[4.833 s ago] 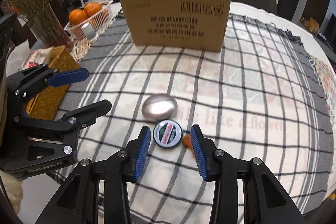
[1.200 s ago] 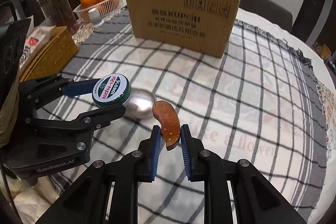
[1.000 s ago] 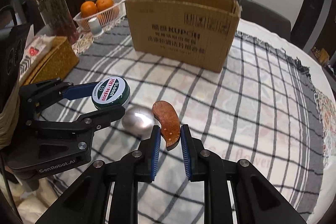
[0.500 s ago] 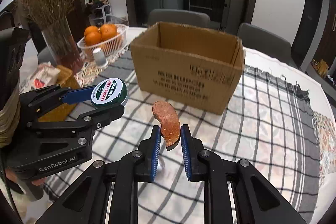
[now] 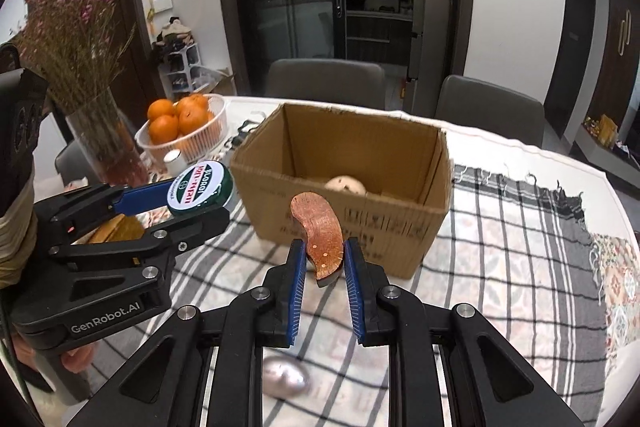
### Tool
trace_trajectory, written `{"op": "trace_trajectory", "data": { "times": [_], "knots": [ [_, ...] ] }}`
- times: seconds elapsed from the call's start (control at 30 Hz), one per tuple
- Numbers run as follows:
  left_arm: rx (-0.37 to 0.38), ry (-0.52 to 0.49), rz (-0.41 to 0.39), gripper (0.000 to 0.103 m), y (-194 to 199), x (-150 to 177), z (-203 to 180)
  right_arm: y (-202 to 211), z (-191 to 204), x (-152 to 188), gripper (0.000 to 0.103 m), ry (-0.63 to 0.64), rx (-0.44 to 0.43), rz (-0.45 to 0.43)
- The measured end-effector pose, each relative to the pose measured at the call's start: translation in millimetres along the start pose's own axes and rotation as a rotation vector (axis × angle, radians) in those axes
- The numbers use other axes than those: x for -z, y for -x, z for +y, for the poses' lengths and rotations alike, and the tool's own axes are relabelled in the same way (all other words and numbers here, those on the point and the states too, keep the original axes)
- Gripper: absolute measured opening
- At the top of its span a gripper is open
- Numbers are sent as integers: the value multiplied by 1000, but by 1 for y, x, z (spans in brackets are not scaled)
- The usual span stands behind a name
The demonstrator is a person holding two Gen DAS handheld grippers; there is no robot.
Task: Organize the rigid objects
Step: 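Lower the tin into the box with the left tool while the right tool drops the knife in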
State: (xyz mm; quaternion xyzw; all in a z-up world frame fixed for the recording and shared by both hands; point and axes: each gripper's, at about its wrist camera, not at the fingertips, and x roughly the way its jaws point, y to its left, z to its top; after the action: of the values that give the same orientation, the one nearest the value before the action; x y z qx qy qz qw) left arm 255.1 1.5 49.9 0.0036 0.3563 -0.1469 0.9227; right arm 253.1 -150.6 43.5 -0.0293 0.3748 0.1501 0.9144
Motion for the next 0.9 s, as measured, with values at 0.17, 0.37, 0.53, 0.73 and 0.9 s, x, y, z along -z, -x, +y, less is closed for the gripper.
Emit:
{"op": "trace_trajectory", "data": {
  "times": [0.17, 0.37, 0.53, 0.73, 0.9],
  "knots": [
    [8, 6, -1, 51, -7, -23, 3, -5, -7, -20, 21, -6, 5, -12],
    [7, 4, 2, 51, -17, -45, 5, -12, -16, -43, 21, -17, 8, -14],
    [-4, 1, 15, 51, -30, -62, 9, -24, -25, -60, 21, -23, 18, 2],
    [-29, -11, 38, 51, -46, -74, 16, -43, -32, -74, 21, -33, 33, 33],
    [-36, -4, 90, 51, -67, -86, 23, -59, -35, -83, 21, -42, 43, 66]
  ]
}}
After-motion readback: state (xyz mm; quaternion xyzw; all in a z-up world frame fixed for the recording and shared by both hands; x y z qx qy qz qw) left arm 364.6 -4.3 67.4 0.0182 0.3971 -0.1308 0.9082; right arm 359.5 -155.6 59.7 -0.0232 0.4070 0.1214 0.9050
